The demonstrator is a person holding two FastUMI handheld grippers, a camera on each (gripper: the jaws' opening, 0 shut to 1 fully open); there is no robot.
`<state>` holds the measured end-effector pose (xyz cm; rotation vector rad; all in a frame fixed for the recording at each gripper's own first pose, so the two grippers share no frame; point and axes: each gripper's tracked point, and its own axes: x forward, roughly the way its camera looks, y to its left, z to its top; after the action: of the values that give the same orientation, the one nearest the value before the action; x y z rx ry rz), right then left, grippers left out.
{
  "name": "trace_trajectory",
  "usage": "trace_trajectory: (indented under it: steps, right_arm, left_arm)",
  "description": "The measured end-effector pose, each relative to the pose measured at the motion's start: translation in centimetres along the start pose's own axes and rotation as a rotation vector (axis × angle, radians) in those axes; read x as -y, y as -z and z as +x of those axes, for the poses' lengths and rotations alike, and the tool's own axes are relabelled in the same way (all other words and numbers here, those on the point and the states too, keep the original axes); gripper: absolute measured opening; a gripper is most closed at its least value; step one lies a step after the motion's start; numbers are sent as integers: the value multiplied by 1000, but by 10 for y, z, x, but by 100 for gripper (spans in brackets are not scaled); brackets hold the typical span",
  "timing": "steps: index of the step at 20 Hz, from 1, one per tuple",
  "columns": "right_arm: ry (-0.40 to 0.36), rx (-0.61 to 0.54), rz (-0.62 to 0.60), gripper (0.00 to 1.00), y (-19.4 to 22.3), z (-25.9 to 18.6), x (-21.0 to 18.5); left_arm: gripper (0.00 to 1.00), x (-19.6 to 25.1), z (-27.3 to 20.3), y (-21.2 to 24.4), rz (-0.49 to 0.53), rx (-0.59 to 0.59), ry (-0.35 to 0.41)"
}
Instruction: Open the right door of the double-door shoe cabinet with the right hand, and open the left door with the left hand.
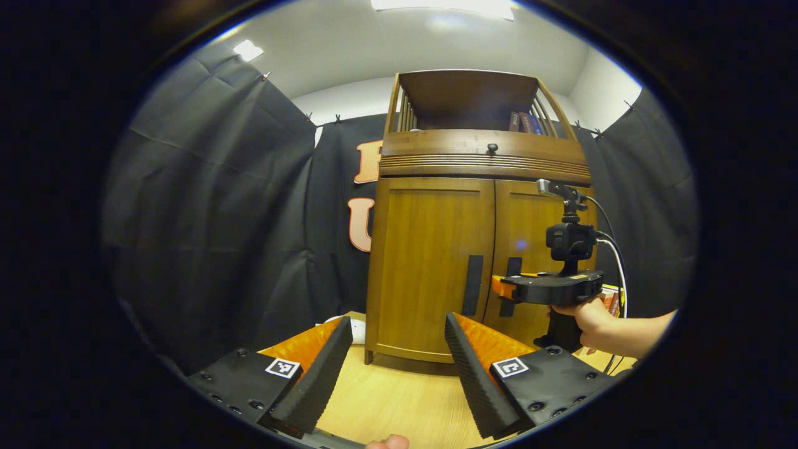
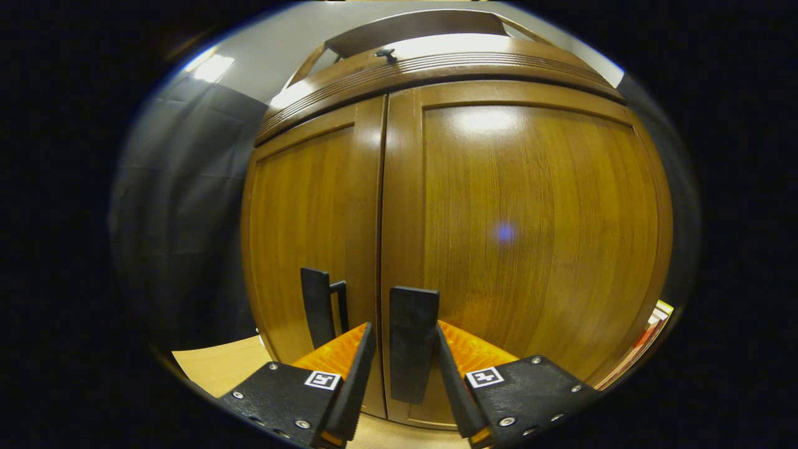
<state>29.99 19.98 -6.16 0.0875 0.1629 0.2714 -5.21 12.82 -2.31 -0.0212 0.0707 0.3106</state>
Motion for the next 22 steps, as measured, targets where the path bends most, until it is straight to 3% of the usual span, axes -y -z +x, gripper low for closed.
trace_trajectory:
  steps: [2, 3, 4, 5, 8, 9, 10, 12, 16, 20, 22]
  right_arm:
    - [16, 27, 5, 36, 0, 1, 2]
    - [18, 29, 9, 39, 1, -1, 2]
    - [16, 34, 16, 27, -1, -2, 2]
    - [12, 28, 22, 30, 1, -1, 3]
    - [-1, 24, 0, 23, 1, -6, 2]
    - [-14, 18, -8, 21, 2, -13, 0]
    - [-32, 17, -10, 20, 1, -21, -3]
    - [-77, 7, 0, 23, 1, -47, -8]
    - [-158, 3, 20, 19, -4, -118, -6]
    - [-131, -5, 10, 23, -4, -191, 27]
    - [-94, -16, -6, 16, -5, -217, 49]
  left_arm:
    - [93, -8, 3, 1, 4, 0, -18]
    - [99, -8, 5, 2, 4, -3, -18]
    - [97, -8, 6, 2, 6, -4, -17]
    - [95, -7, 7, 0, 9, -2, -13]
    - [93, 2, 9, -2, 13, 6, 10]
    - [99, 6, 10, -3, 13, 7, 19]
    - [94, 8, 11, -3, 11, 10, 26]
    - [93, 16, 9, -2, 5, 12, 41]
    - [96, 32, 9, 0, -2, 6, 76]
    - [94, 52, 12, 5, -10, -8, 119]
    - [94, 63, 14, 5, -17, -13, 144]
